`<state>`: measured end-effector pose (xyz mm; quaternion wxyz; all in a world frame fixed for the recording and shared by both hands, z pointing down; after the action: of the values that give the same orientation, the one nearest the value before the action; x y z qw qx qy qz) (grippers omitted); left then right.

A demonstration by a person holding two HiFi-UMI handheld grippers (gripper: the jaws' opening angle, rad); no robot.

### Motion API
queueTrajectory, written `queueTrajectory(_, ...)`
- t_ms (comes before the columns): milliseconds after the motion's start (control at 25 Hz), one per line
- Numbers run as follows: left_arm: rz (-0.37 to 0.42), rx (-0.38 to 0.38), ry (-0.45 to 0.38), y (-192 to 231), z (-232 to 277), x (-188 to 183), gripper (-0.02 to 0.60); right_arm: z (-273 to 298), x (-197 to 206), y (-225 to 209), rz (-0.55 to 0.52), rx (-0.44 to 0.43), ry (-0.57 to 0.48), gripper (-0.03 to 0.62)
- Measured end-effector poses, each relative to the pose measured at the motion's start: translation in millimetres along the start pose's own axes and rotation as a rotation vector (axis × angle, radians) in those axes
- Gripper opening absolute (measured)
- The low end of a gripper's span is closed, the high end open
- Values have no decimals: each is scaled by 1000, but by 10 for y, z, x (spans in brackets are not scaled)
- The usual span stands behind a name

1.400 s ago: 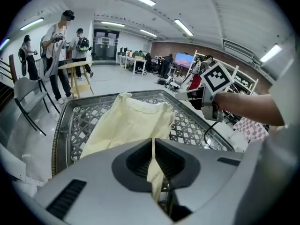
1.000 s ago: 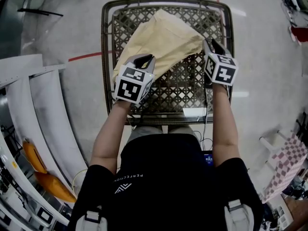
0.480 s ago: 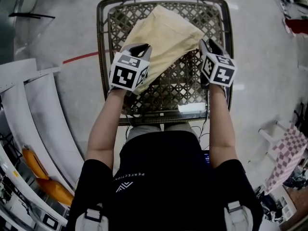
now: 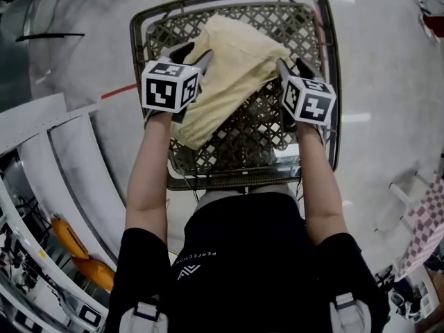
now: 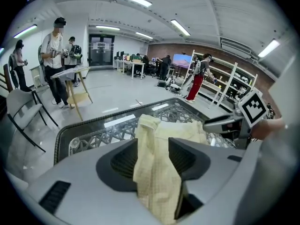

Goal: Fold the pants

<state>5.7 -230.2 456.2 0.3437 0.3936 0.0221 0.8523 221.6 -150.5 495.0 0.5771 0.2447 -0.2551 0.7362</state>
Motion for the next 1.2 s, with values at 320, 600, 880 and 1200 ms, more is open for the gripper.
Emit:
queueTrajectory(320,-5,10,46,338,346,-239,256,155,-21,-16,74,-46,50,199)
queueTrajectory(600,-35,79,136,531,685,-292,267,263,41,-33,54,-56,95,199)
queueTrajectory(880,-51,147,172,471,897,-239,250,338,129,-24,45,-62,128,199)
queueTrajectory(1200,-28,169,205,489,977,-185,239,352,117,-26,27,-78,128,199)
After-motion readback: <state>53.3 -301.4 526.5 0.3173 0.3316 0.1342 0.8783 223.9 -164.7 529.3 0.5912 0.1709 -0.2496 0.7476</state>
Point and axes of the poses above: the fingertips, and each gripper's own axes: z forward along the fingers, y to its left, x out of its underside, the point moved 3 cm from there along -z, backward along the fingers, and after that the axes turned 12 degrees about x, right-handed, at the moved point
